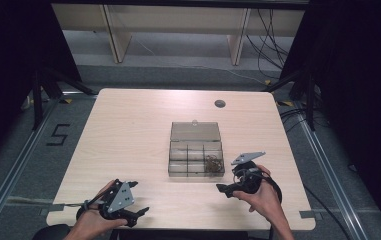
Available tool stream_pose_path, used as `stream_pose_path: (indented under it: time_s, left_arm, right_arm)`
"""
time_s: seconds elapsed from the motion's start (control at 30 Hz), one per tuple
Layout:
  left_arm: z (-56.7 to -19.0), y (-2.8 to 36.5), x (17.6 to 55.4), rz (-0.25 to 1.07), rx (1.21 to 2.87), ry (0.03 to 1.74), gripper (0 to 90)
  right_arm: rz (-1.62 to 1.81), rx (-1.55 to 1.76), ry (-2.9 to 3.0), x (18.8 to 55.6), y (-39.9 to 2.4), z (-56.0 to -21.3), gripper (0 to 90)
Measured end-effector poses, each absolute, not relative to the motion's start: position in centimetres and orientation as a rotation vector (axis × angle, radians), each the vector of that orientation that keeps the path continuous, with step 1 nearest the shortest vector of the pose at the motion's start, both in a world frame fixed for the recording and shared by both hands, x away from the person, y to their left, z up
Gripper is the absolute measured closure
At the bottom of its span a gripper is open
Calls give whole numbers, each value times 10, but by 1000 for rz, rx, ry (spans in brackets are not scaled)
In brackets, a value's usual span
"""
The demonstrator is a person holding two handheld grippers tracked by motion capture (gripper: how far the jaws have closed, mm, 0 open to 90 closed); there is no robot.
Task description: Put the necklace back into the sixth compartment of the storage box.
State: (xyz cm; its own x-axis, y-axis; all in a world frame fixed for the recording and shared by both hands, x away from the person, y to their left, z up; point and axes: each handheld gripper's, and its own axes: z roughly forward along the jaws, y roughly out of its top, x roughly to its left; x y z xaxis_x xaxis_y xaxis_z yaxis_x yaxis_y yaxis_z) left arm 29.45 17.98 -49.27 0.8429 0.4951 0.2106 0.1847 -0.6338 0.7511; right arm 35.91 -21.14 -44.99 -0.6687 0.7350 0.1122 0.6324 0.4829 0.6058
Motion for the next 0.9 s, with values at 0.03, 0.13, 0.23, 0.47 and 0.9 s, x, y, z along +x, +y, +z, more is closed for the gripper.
stream_pose_path:
  time_s: [0.03, 0.13, 0.23, 0.47, 0.9]
  left_arm:
    - [-493, 180, 294, 519, 2247, 492, 150]
    - [-493, 180, 294, 520, 2249, 494, 150]
    - [-493, 180, 295, 521, 2246, 492, 150]
    - [-493, 179, 294, 529, 2246, 490, 150]
    - [-493, 180, 295, 543, 2257, 484, 150]
  right_arm:
    - [943, 1192, 2562, 359, -211, -450, 177]
    - [938, 1196, 2582, 357, -213, -449, 177]
    - [952, 1180, 2576, 355, -215, -452, 175]
    - [952, 1225, 2570, 350, -215, -455, 169]
    - [981, 1257, 2542, 342, -219, -459, 167]
